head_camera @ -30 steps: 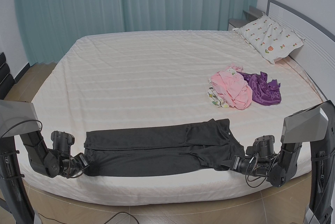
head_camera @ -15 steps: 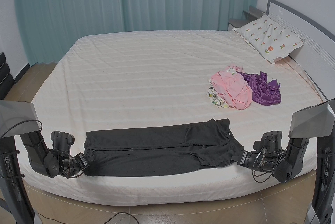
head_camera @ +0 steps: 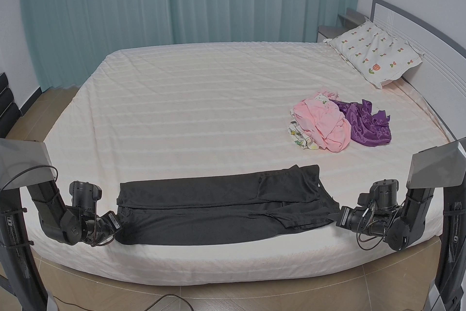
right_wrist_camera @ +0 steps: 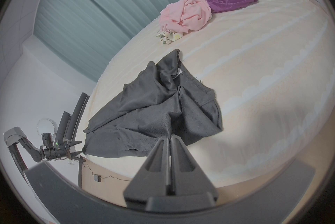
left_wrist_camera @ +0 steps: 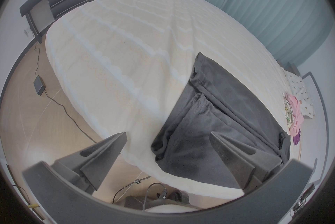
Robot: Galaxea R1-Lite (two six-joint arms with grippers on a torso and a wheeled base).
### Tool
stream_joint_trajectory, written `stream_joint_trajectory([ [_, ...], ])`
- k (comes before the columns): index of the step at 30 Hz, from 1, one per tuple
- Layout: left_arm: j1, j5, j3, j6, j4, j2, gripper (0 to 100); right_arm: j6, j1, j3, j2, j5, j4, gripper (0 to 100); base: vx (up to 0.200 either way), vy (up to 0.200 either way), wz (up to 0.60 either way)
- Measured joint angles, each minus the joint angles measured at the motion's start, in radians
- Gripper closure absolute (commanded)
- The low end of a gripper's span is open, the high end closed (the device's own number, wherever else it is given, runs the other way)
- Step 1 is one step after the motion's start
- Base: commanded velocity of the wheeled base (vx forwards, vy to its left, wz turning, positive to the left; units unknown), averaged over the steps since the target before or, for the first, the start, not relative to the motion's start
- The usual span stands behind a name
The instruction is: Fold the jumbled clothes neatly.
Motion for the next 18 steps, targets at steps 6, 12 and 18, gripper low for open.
stream_joint_trajectory([
  [6,0.039,-0.002,-0.015,0.002,0.003,-0.016,0,-0.018,-0.003,-0.004,0.005,0.000,0.071,0,0.000,0.000,0.00],
  [12,0.052,-0.047,-0.020,0.002,0.021,-0.048,0,-0.004,-0.026,-0.031,0.003,0.005,0.081,0,0.000,0.000,0.00],
  [18,0.059,-0.089,-0.021,0.002,0.015,-0.077,0,0.098,-0.064,-0.072,-0.008,0.025,0.090,0,0.000,0.000,0.00],
])
